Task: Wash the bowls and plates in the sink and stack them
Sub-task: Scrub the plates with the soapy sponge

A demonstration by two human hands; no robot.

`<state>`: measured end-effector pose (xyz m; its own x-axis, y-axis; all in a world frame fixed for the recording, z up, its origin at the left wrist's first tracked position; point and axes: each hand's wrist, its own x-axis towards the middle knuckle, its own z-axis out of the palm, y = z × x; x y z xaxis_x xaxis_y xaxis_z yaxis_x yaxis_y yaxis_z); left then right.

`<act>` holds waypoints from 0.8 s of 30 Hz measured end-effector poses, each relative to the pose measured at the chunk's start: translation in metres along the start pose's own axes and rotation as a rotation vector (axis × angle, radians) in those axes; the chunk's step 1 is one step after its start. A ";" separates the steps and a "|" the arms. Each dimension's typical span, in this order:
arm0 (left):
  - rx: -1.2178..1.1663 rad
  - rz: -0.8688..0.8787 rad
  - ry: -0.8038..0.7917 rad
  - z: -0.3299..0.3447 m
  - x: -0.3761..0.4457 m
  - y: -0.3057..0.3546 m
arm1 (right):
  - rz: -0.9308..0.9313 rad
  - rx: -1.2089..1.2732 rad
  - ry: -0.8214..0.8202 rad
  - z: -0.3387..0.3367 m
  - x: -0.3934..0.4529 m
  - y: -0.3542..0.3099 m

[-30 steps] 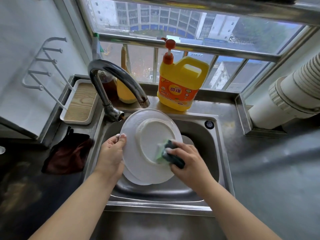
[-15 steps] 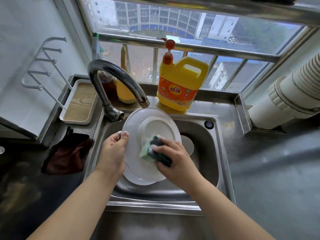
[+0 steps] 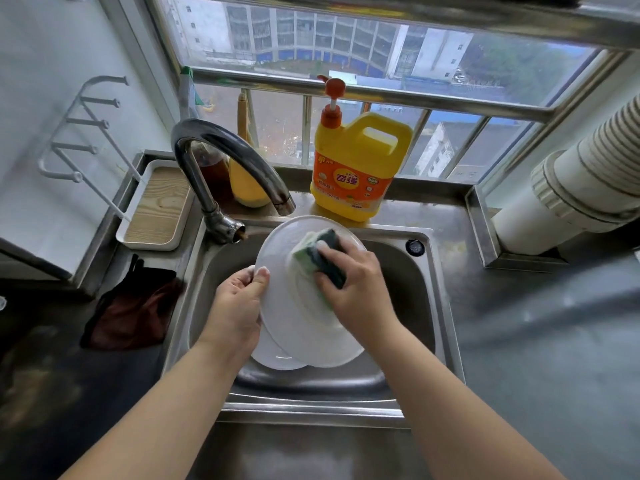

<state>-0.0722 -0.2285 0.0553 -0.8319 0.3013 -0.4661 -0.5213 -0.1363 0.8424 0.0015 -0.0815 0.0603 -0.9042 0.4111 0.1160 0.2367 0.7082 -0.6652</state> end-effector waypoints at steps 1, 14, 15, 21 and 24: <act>-0.009 0.001 0.002 -0.002 0.001 0.001 | -0.034 0.009 -0.028 0.003 -0.004 -0.002; 0.077 0.072 -0.080 -0.016 0.000 -0.003 | -0.100 0.110 0.022 0.014 -0.021 0.005; 0.082 0.085 -0.080 -0.016 0.000 -0.002 | -0.045 0.130 0.049 0.012 -0.014 0.005; 0.005 0.093 -0.087 -0.016 -0.002 0.000 | 0.353 0.316 0.139 0.002 0.010 0.023; -0.071 0.071 -0.078 -0.016 -0.003 -0.001 | 0.573 0.406 0.162 -0.001 0.005 0.033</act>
<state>-0.0718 -0.2447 0.0515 -0.8514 0.3602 -0.3813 -0.4760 -0.2251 0.8502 0.0051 -0.0554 0.0393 -0.6055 0.7568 -0.2463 0.4790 0.0994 -0.8722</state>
